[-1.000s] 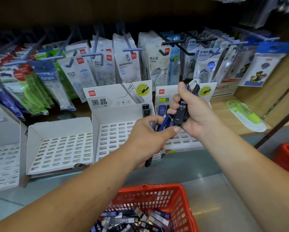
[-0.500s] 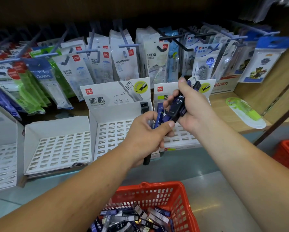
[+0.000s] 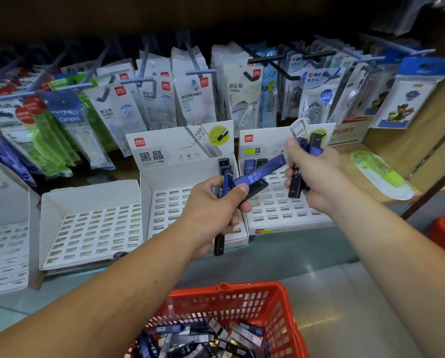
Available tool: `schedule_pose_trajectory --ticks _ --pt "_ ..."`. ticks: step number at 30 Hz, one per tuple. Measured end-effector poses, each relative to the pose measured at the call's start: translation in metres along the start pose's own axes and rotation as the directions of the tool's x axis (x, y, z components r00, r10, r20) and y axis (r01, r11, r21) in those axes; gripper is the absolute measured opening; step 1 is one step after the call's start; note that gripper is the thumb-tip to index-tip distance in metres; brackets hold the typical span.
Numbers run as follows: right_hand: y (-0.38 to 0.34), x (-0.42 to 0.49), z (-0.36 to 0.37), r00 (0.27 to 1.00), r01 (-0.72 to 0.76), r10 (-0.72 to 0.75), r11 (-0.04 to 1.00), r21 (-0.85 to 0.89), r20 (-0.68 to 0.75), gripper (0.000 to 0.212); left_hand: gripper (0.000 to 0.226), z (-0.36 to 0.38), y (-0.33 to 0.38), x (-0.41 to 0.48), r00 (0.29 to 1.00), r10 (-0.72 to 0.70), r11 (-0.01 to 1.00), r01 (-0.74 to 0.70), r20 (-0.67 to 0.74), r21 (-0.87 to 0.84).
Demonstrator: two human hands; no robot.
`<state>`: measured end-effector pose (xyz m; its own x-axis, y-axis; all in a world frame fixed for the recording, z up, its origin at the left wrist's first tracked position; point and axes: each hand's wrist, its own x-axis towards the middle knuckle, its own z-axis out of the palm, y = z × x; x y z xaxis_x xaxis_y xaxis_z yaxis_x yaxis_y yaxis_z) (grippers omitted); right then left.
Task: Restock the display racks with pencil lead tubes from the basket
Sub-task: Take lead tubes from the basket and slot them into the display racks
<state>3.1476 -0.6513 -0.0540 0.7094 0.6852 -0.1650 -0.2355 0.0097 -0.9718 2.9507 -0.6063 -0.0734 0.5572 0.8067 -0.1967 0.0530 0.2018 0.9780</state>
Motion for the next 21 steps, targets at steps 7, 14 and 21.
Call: schedule_pose_trajectory --ticks 7,14,21 --pt "-0.008 -0.005 -0.013 0.95 0.052 -0.019 0.994 -0.1 0.312 0.025 0.016 -0.005 0.002 0.0 0.999 -0.008 1.0 0.008 -0.037 0.005" --pt "-0.017 -0.027 0.004 0.819 0.294 0.068 0.803 -0.518 0.569 0.016 0.018 -0.032 0.023 -0.006 0.983 0.068 0.998 -0.069 -0.17 0.005" --pt "-0.015 -0.04 0.052 0.749 0.448 -0.031 0.759 -0.472 0.662 0.014 0.007 -0.053 0.025 -0.02 0.963 0.236 0.923 -0.181 -0.128 0.34"
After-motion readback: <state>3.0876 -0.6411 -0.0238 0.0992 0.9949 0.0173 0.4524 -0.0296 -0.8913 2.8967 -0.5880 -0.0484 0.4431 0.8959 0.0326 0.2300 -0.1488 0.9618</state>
